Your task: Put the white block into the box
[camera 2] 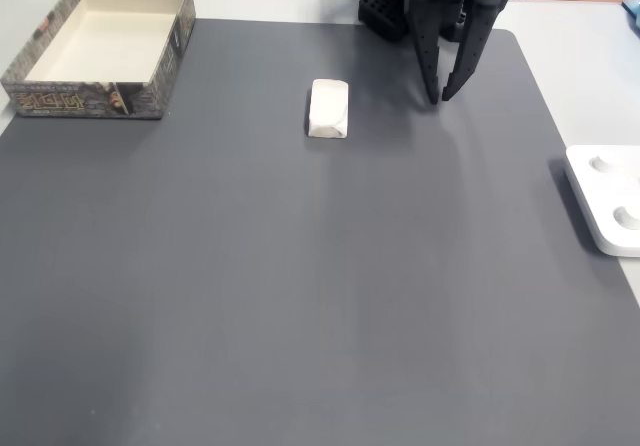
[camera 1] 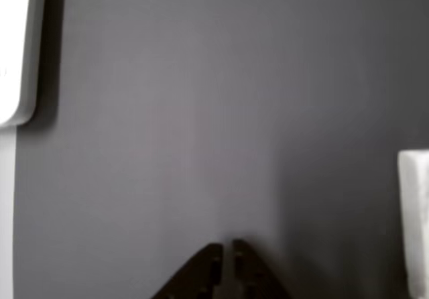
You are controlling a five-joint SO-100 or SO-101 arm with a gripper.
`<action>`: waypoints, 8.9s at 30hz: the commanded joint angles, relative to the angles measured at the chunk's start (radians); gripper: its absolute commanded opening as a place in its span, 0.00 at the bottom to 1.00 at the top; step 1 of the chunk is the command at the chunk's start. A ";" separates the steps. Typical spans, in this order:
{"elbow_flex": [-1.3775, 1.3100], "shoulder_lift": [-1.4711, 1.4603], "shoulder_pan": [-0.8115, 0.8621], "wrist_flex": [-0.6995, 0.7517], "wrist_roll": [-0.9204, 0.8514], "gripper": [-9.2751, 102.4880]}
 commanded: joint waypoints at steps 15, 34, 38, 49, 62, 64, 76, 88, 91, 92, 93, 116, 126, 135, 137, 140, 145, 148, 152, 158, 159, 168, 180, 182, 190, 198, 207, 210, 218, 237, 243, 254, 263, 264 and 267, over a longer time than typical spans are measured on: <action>-0.724 -0.931 0.144 0.141 0.279 0.13; -0.979 -1.298 0.552 0.196 0.474 0.07; -1.035 -1.348 0.591 0.216 0.578 0.07; -1.074 -1.470 0.557 0.121 0.606 0.07; -0.985 -1.448 0.561 -0.014 0.804 0.07; -0.965 -1.433 0.565 -0.011 0.836 0.07; -0.939 -1.378 0.577 -0.064 0.841 0.07; -0.945 -1.350 0.623 -0.048 0.927 0.32; -0.937 -1.341 0.635 -0.049 0.927 0.36; -0.937 -1.341 0.638 -0.052 0.925 0.37; -0.936 -1.341 0.640 -0.058 0.925 0.37; -0.828 -1.454 0.653 -0.250 0.905 0.39; -0.796 -1.473 0.663 -0.305 0.893 0.38; -0.779 -1.489 0.666 -0.344 0.894 0.39; -0.778 -1.493 0.663 -0.347 0.888 0.38; -0.776 -1.500 0.660 -0.350 0.881 0.38; -0.772 -1.502 0.657 -0.350 0.867 0.38; -0.772 -1.502 0.657 -0.350 0.857 0.38; -0.758 -1.502 0.657 -0.350 0.813 0.35; -0.750 -1.502 0.647 -0.350 0.778 0.32; -0.750 -1.502 0.647 -0.350 0.773 0.31; -0.750 -1.500 0.643 -0.336 0.762 0.21; -0.755 -1.485 0.641 -0.299 0.759 0.07; -0.758 -1.479 0.643 -0.295 0.761 0.07; -0.877 -1.390 0.660 -0.129 0.802 0.07; -0.982 -1.293 0.729 0.003 0.796 0.07; -1.161 -1.278 0.824 0.072 0.801 0.07; -1.201 -1.275 0.910 0.133 0.805 0.07; -1.353 -1.405 1.104 0.183 0.917 0.07; -2.046 -2.092 1.302 0.176 1.175 0.07; -2.131 -2.203 1.278 0.161 1.328 0.07; -2.177 -2.275 1.308 0.178 1.434 0.07; -2.358 -2.456 1.299 0.210 1.425 0.07; -2.372 -2.467 1.296 0.210 1.424 0.07; -2.396 -2.490 1.290 0.202 1.422 0.07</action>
